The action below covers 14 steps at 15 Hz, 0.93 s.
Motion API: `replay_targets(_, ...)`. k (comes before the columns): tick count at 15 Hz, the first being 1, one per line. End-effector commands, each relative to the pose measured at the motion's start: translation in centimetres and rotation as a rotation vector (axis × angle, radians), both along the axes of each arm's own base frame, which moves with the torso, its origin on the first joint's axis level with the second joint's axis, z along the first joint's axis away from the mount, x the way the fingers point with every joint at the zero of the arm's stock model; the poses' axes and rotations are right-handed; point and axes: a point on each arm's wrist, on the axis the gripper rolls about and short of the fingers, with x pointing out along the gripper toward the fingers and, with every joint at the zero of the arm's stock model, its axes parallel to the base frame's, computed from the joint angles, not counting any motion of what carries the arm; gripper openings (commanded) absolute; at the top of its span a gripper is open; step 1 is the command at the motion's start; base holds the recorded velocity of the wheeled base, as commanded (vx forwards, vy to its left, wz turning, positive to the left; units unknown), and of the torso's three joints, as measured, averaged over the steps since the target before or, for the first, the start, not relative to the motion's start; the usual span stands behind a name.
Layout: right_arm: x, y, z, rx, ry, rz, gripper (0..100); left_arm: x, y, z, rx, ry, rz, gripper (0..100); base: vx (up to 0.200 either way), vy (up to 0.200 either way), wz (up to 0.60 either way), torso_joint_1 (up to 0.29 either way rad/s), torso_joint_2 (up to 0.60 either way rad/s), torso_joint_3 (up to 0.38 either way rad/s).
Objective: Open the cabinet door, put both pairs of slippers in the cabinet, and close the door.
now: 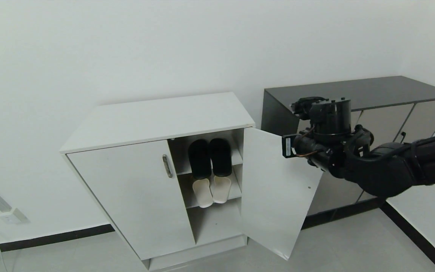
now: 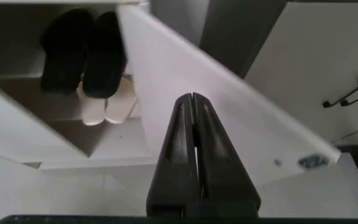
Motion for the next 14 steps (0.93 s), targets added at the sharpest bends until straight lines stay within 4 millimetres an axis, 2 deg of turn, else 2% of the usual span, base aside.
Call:
replay_targets(1,3.1,-1.1,-0.3,0.007,0.012,-0.065,0,0.0,0.0,0.0,0.0,0.002,0.001,0,0.0,0.0,0.0,0.0,0.0,0.0)
replay_targets(3,4.0,-1.6,-0.4,0.01,0.022,-0.066,0,0.0,0.0,0.0,0.0,0.0,0.001,0,0.0,0.0,0.0,0.0,0.0,0.0)
replay_targets(8,6.2,-2.8,-2.5,0.005,0.058,-0.108,0,0.0,0.0,0.0,-0.003,0.0,0.001,0,0.0,0.0,0.0,0.0,0.0,0.0)
replay_targets(14,6.0,-2.6,-2.8,0.009,0.074,-0.096,0,0.0,0.0,0.0,-0.005,0.0,0.001,0,0.0,0.0,0.0,0.0,0.0,0.0)
